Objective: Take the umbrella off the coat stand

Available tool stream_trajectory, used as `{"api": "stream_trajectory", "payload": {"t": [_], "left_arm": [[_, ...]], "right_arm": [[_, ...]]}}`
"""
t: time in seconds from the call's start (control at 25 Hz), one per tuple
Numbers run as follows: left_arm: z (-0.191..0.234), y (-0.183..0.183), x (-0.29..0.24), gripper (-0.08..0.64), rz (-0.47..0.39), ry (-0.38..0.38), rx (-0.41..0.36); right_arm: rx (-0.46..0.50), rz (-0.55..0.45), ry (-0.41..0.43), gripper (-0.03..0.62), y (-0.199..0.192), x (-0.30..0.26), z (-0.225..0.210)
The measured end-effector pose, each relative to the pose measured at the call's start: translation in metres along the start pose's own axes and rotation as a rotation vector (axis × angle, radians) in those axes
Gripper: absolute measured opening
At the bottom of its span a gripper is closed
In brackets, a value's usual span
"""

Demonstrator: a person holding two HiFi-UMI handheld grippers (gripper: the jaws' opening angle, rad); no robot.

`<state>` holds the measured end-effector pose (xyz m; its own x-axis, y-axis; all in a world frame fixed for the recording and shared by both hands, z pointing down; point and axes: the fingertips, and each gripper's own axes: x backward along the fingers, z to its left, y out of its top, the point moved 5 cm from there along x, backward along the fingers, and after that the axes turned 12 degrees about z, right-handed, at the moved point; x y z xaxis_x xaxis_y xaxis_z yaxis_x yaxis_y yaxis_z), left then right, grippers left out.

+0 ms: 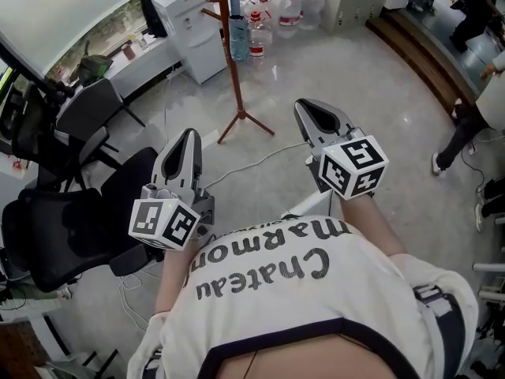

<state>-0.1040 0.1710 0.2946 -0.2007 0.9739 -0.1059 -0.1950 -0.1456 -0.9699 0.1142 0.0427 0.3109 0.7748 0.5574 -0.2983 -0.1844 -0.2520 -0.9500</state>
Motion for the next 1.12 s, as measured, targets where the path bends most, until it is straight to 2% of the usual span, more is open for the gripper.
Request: {"api": "stream_trajectory", "payload": {"t": [0.28,0.6,1.12], "left_arm": [[0.007,-0.01,-0.004,0.011,0.017,0.009,0.021],[0.034,-0.01,-0.031,0.011,0.031,0.046,0.043],[0.085,0.042,-0.127,0.011,-0.022,0.108,-0.013]], "right_arm": [[-0.016,0.056,0.011,0.032,-0.016,-0.011,-0.001],[-0.024,0.081,0.061,0.032,-0.01,-0.057,-0.015],[-0.031,0.021,0.123,0.032,0.052,-0.162,-0.088]]}}
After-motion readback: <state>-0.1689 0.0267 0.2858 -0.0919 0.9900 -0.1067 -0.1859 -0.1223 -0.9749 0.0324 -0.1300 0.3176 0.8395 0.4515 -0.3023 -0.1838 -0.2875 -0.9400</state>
